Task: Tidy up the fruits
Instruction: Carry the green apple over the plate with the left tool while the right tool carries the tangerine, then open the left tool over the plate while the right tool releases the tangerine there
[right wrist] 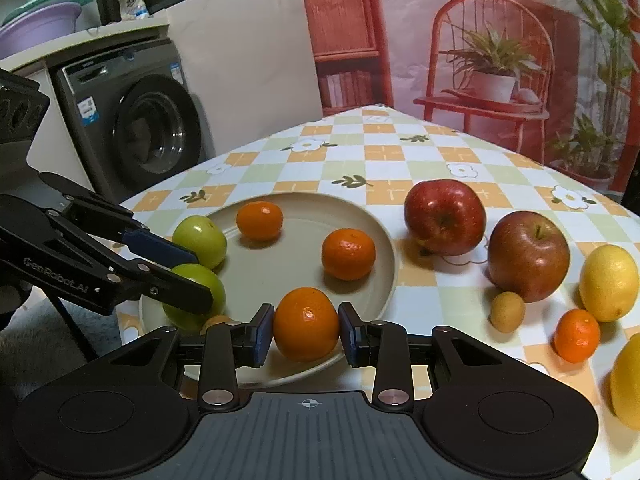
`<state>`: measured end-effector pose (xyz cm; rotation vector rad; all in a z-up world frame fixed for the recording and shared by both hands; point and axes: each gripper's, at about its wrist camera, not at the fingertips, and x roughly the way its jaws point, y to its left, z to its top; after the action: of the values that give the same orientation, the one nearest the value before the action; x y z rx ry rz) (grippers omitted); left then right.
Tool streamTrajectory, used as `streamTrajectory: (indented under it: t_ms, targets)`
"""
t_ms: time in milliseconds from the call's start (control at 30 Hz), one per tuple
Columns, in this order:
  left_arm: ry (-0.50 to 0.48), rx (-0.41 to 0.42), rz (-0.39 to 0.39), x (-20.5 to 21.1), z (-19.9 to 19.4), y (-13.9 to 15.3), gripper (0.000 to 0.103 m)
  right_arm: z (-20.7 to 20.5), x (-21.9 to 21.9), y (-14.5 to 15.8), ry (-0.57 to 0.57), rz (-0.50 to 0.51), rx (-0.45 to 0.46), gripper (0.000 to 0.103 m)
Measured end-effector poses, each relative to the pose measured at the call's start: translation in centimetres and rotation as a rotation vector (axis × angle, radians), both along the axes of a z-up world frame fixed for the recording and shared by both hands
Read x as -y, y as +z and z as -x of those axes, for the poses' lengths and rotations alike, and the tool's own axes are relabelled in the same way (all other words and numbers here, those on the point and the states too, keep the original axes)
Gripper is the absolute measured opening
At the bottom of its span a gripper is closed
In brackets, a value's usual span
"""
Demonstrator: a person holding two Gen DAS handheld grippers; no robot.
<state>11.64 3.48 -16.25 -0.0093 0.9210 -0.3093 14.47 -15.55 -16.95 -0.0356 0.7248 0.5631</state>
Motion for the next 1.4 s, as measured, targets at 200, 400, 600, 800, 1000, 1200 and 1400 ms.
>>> streamTrajectory:
  t_ms: [200,400,600,800,1000,1200,1400]
  targets:
    - [0.004,-0.012,0.007,-0.2,0.4,0.0,0.048,0.2,-0.4,-0.3,0.024,0.002,-0.009,0.032]
    - [0.011,-0.021,0.020,-0.5,0.6,0.0,0.049,0.3,-0.4,-0.5,0.027,-0.009,-0.011,0.032]
    - [0.014,-0.023,0.015,-0.6,0.7,0.0,0.049,0.4,-0.2,-0.4,0.023,-0.018,-0.007,0.032]
    - [0.013,-0.015,0.008,-0.3,0.7,0.2,0.049,0.9,0.4,-0.1,0.011,-0.021,0.016,0.033]
    - [0.016,0.009,0.018,-0.2,0.8,0.8,0.049,1.3,2.0,0.6,-0.033,-0.049,0.045,0.033]
    - [0.021,0.037,0.021,0.1,0.4,1.3,0.049,1.8,4.2,0.9,-0.118,-0.071,0.096,0.033]
    - [0.032,0.098,0.037,1.5,-0.9,2.4,0.049,2.1,6.9,0.1,-0.219,-0.044,0.131,0.033]
